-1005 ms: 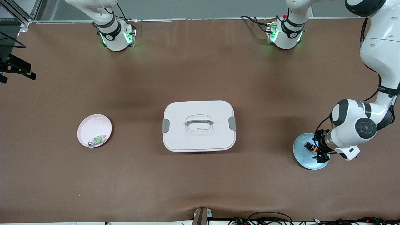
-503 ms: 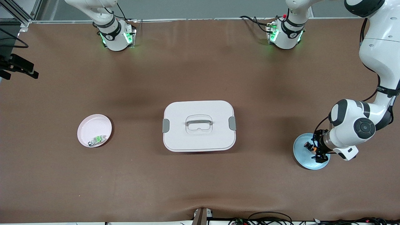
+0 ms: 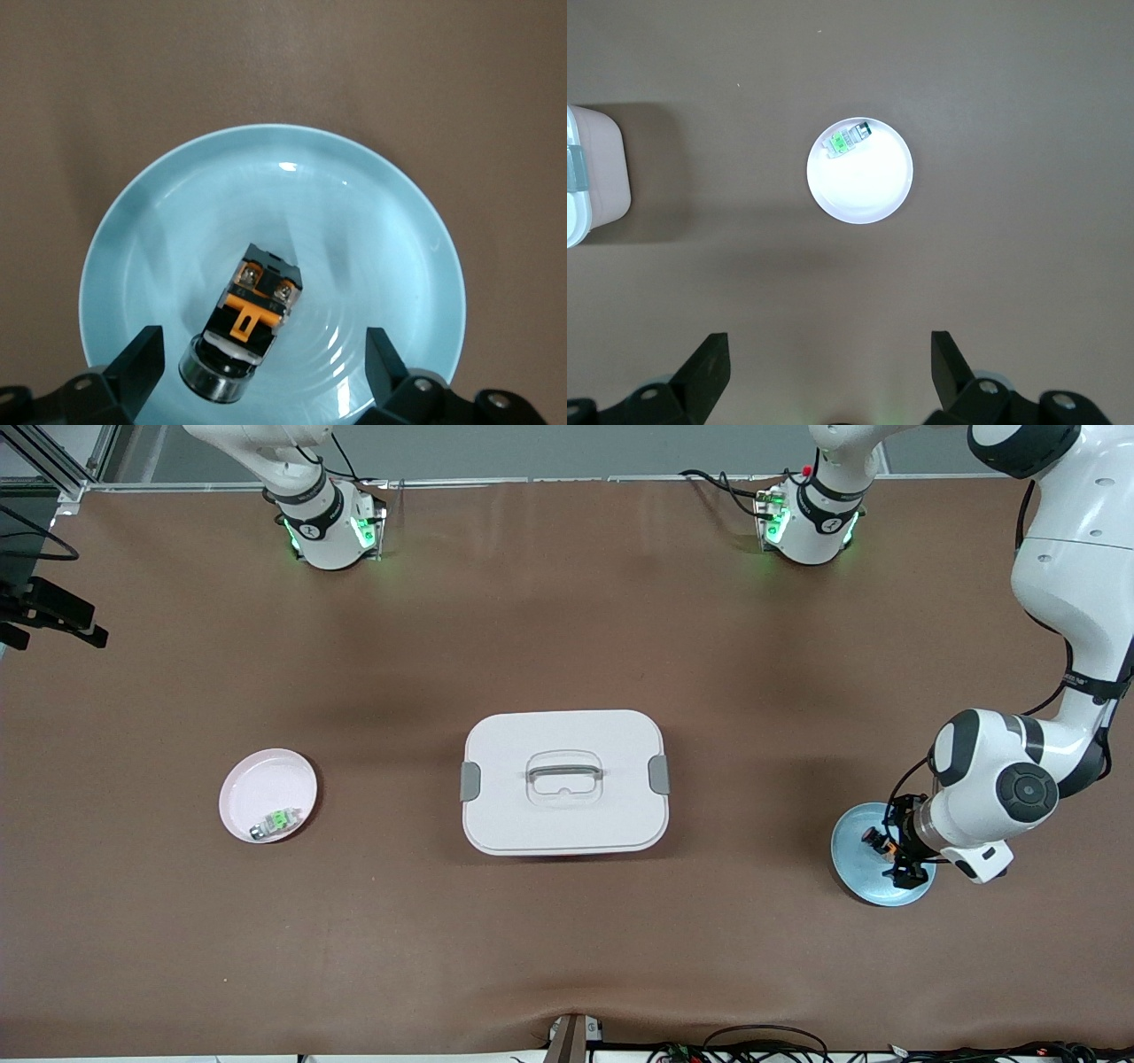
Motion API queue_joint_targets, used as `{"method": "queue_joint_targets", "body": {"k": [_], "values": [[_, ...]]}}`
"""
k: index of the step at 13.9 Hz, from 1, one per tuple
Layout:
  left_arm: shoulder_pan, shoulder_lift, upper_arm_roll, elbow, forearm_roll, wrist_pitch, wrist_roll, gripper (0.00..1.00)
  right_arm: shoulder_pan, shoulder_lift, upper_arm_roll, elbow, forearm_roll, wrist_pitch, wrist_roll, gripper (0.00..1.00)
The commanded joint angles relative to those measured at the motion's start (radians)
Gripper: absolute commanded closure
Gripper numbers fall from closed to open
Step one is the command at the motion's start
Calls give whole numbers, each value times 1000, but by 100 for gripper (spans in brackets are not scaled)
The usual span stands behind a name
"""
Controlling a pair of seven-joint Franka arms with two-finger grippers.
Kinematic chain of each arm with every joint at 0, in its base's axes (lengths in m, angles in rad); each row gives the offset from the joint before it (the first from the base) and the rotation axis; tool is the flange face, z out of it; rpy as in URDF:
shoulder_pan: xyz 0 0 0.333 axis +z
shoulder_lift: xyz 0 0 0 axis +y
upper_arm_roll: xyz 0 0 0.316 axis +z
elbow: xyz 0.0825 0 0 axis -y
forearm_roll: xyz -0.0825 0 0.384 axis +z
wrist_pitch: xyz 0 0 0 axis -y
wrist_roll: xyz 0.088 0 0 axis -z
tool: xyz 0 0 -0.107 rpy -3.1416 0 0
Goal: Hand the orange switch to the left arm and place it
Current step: 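Open the left gripper to release the switch on the plate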
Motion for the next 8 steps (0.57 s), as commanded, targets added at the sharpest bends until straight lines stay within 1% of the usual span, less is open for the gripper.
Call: {"method": "queue_joint_targets", "body": {"k": [1,5,8], "values": [[-50,-38,61,-9,-72,-3,117,0,41,-31,-44,-33,10,11,13,0],[-115,-116,136,-66,-205,-6,350,0,41,-28,-44,-33,10,9,13,0],[-121,-167,142,-112,-250,-10,545,0,41,-27,-44,-28,10,8,12,0]]}}
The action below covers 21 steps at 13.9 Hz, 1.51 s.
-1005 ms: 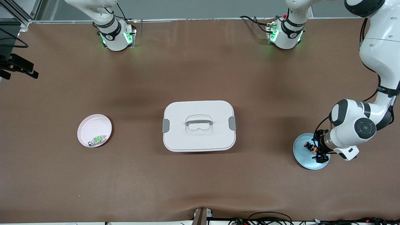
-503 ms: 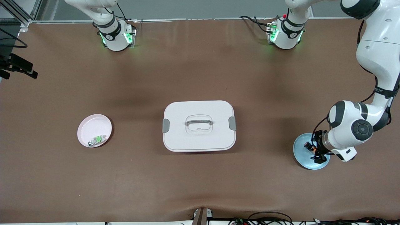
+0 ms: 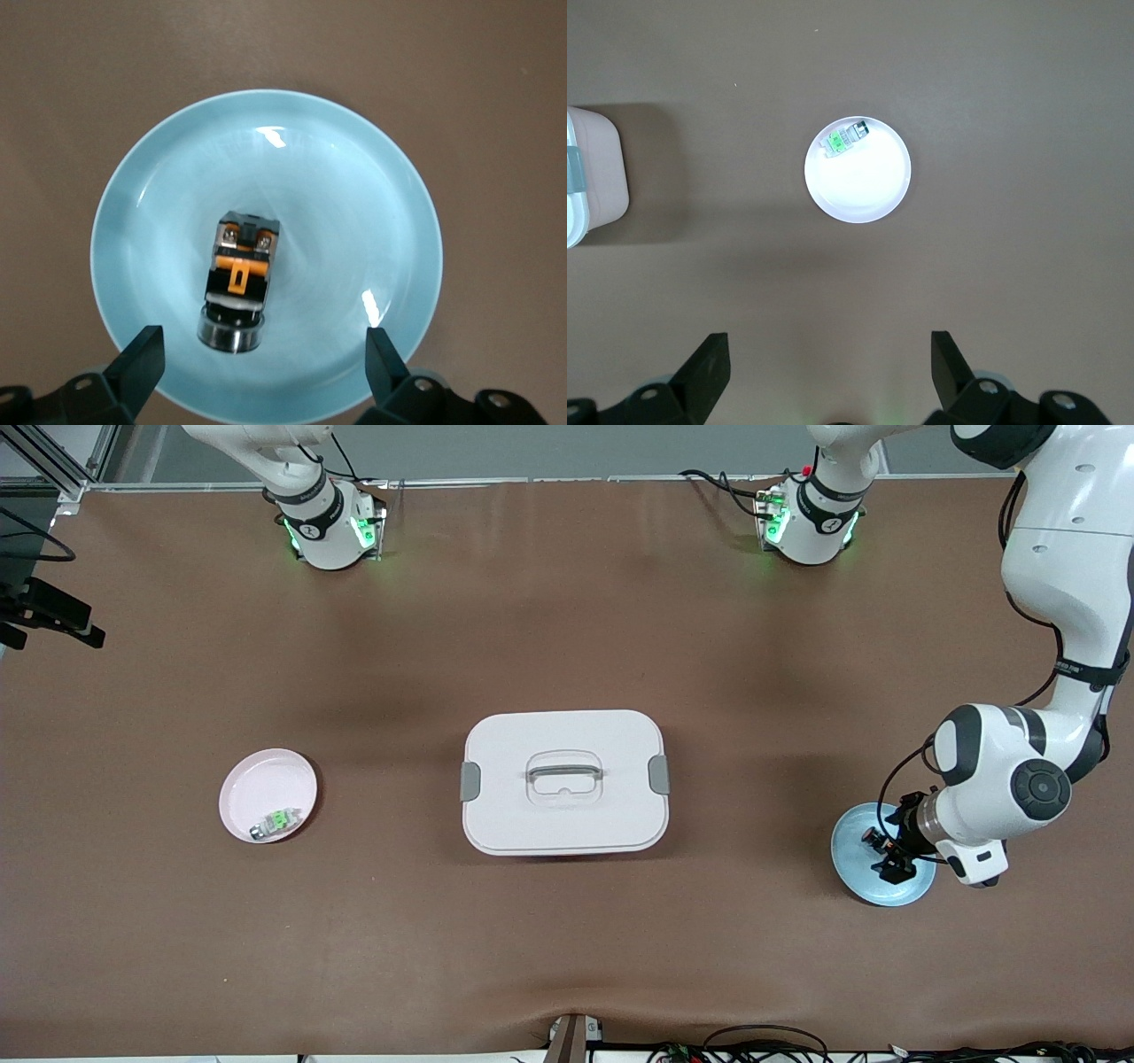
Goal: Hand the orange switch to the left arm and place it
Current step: 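Open the left gripper to release the switch on the plate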
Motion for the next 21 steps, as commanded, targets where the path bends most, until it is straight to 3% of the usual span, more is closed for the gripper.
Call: {"method": "queue_joint_targets", "body": {"k": [1,6,12,16,21], "values": [[-14,-92,21,-81,-43,-7,183,0,15,-27,-14,-24,9,7,11,0],[-12,-167,37,-155,-115,-11,640,0,12,-25,-14,-22,7,6,10,0],[-14,-243,37,-181,-168,-42,970,0,14,-24,-13,-21,7,6,11,0],[-26,-349,40,-179,-187,-120,1015,0,14,-22,-13,-21,7,3,10,0],[-15,-527,32,-170,-175,-307,1019,0,12,-22,-13,-21,7,3,11,0]]}}
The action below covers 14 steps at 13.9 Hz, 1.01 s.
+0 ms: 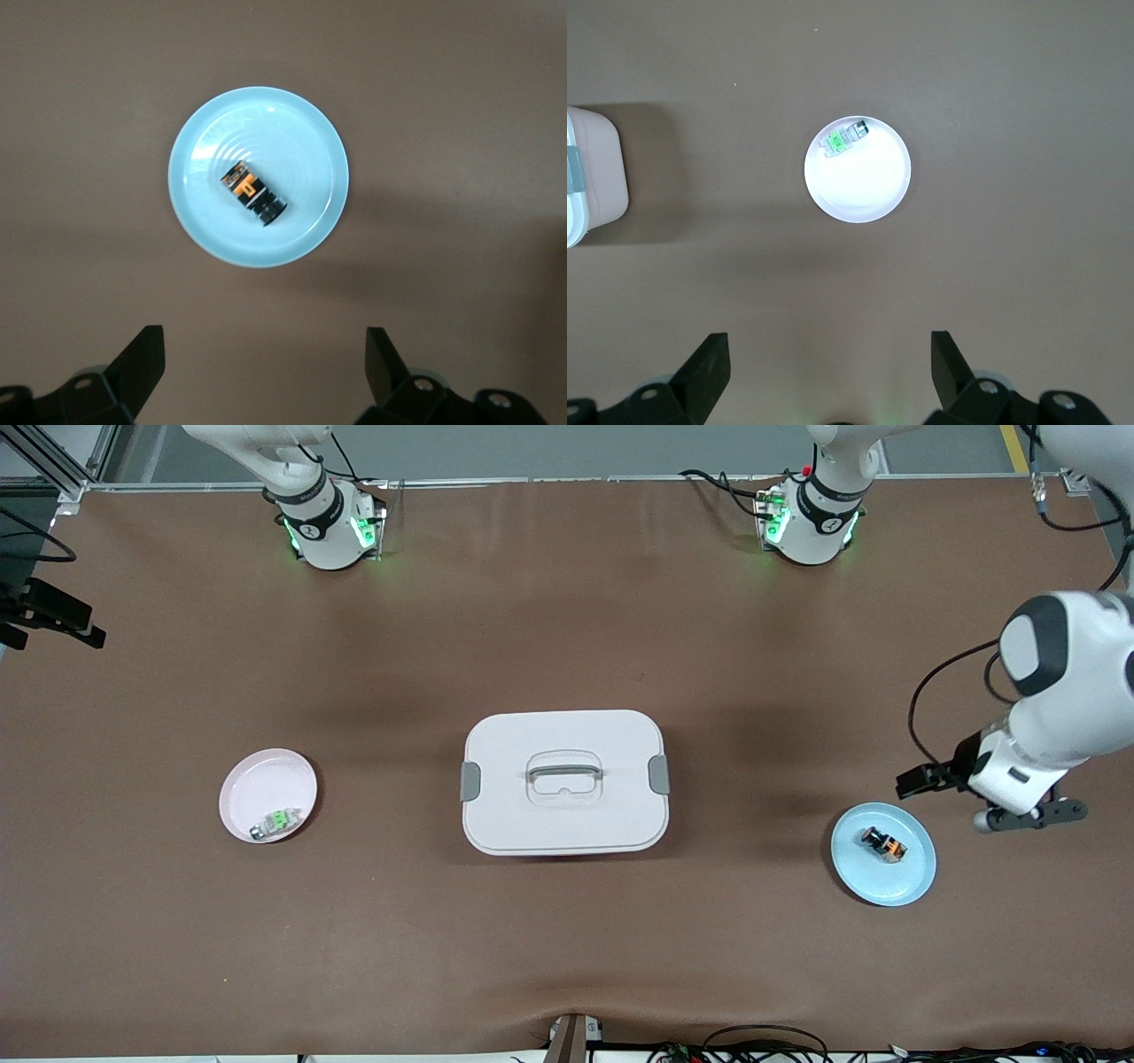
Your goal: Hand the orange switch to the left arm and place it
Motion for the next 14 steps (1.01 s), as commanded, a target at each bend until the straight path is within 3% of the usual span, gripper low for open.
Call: {"method": "queue_joint_targets", "body": {"k": [1,5,9,14], "values": [[-5,-113,7,-27,-12,-75,26,0,12,-22,-8,-20,7,2,11,0],[3,-211,6,-46,-12,-161,29,0,10,-20,-8,-20,9,4,13,0],[3,-335,9,-127,-27,-167,103,0,13,-22,-8,-20,9,2,13,0],[3,-346,10,-110,-64,-170,113,0,15,-20,-5,-20,10,7,13,0]]}}
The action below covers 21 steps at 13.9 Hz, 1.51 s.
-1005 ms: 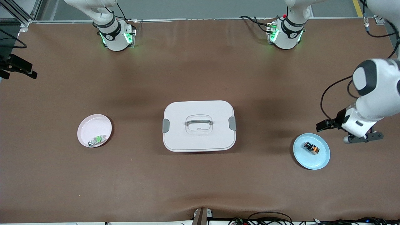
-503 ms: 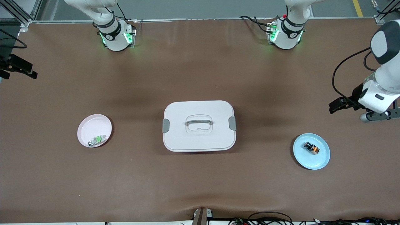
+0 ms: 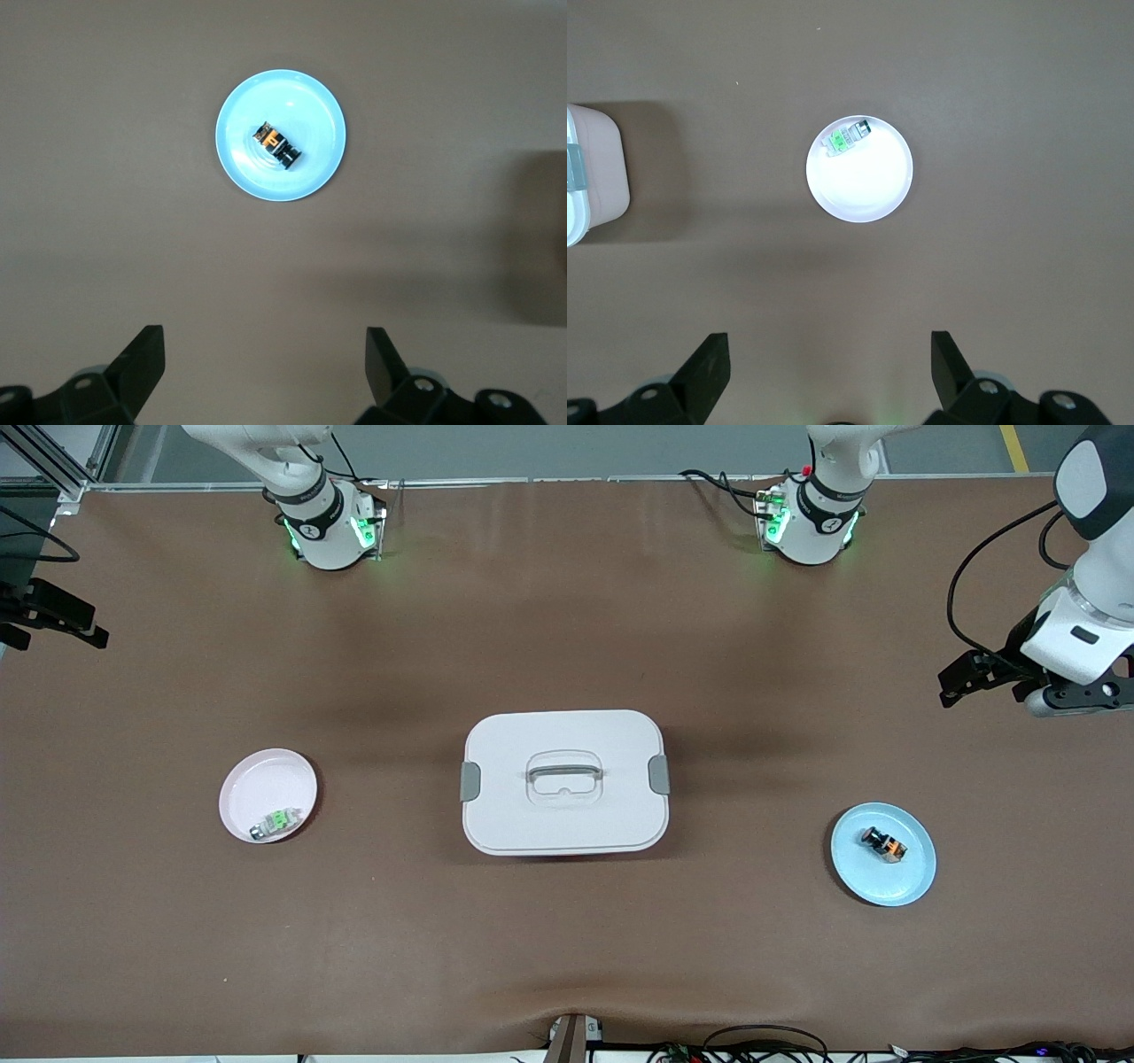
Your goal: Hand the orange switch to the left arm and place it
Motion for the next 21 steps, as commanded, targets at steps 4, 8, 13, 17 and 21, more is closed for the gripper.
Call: {"method": "queue_joint_targets", "body": {"k": [4,8,13,17,21], "values": [[-4,8,12,47,-33,-2,24,0,22,-20,-2,-17,9,11,13,0],[-198,43,186,73,-31,-3,9,0,26,-20,-2,-17,9,11,13,0],[-261,61,256,112,-31,-3,10,0,23,-22,-4,-5,7,2,13,0],[-270,63,257,113,-31,-3,9,0,22,-22,-4,-5,7,-1,13,0],[-272,63,257,113,-30,-3,20,0,20,-22,-5,-5,7,-1,13,0]]}}
